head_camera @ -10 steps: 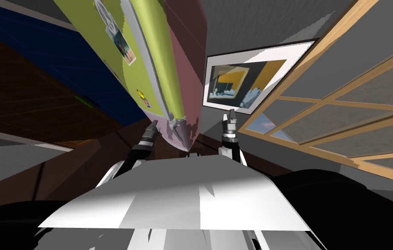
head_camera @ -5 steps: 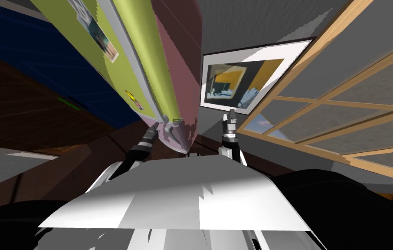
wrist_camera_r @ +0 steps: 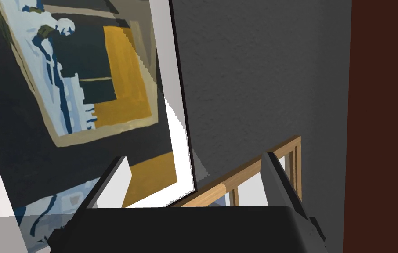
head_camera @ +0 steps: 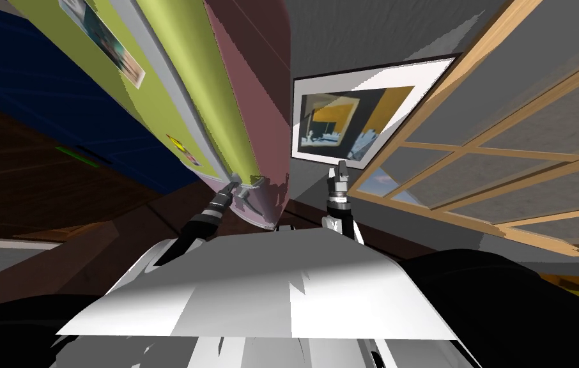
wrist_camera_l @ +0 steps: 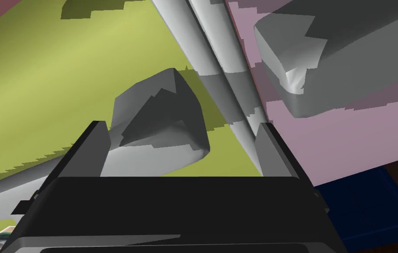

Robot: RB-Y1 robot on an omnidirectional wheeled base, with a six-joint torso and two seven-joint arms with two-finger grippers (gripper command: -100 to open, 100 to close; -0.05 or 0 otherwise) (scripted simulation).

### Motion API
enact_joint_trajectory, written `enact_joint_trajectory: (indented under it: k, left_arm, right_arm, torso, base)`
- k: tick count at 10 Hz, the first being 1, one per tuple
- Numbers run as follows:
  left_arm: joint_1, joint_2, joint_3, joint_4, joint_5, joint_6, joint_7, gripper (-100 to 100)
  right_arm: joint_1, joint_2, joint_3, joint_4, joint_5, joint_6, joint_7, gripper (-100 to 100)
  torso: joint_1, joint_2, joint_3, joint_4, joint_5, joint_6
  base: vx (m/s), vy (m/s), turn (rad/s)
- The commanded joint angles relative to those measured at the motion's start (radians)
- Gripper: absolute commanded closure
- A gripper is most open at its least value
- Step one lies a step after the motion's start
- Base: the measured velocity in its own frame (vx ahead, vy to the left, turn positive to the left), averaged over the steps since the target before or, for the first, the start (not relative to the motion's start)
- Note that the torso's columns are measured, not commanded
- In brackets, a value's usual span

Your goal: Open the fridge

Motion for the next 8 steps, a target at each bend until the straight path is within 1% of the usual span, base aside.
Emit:
enact_joint_trajectory:
  k: [1, 2, 3, 4, 5, 6, 7, 8]
  left_arm:
    - [0.004, 0.013, 0.001, -0.019, -0.002, 0.02, 0.002, -100]
    - [0.011, 0.018, 0.006, -0.043, -0.001, 0.04, 0.005, -100]
    - [0.008, 0.015, 0.003, -0.03, -0.002, 0.029, 0.003, -100]
    - [0.008, 0.016, 0.003, -0.032, -0.002, 0.031, 0.003, 100]
    - [0.009, 0.036, -0.005, -0.038, 0.002, 0.014, 0.007, 100]
    - [0.013, 0.057, -0.013, -0.042, 0.007, 0.0, 0.011, 100]
    - [0.013, 0.057, -0.013, -0.042, 0.007, 0.0, 0.011, 100]
    - [0.016, 0.078, -0.021, -0.046, 0.012, -0.014, 0.015, 100]
  right_arm:
    - [0.0, 0.0, 0.0, 0.0, 0.0, 0.0, 0.0, 0]
    - [0.0, 0.0, 0.0, 0.0, 0.0, 0.0, 0.0, 0]
    - [0.0, 0.0, 0.0, 0.0, 0.0, 0.0, 0.0, 0]
    - [0.0, 0.0, 0.0, 0.0, 0.0, 0.0, 0.0, 0]
    - [0.0, 0.0, 0.0, 0.0, 0.0, 0.0, 0.0, 0]
    - [0.0, 0.0, 0.0, 0.0, 0.0, 0.0, 0.0, 0]
    - [-0.001, 0.0, 0.0, 0.0, 0.0, 0.0, 0.0, 0]
    - [-0.001, 0.0, 0.0, 0.0, 0.0, 0.0, 0.0, 0]
  torso:
    - [0.0, 0.001, 0.0, 0.0, 0.0, 0.0]
    - [0.001, 0.003, 0.002, 0.001, 0.0, 0.0]
    - [0.0, -0.003, -0.001, 0.0, 0.0, 0.0]
    - [0.0, 0.0, 0.0, 0.0, 0.0, 0.0]
    - [0.002, 0.002, 0.002, -0.001, 0.001, -0.001]
    - [0.011, 0.005, 0.003, 0.001, 0.003, -0.001]
    - [0.014, 0.008, 0.004, 0.003, 0.003, -0.003]
    - [0.014, 0.006, 0.003, 0.004, 0.003, -0.005]
  base:
    - [0.028, -0.01, -0.006]
    - [0.129, -0.02, -0.016]
    - [0.081, -0.012, -0.002]
    - [0.013, -0.002, -0.003]
    - [-0.078, 0.12, -0.08]
    - [-0.163, 0.22, -0.131]
    - [-0.195, 0.238, -0.075]
    - [-0.201, 0.273, -0.087]
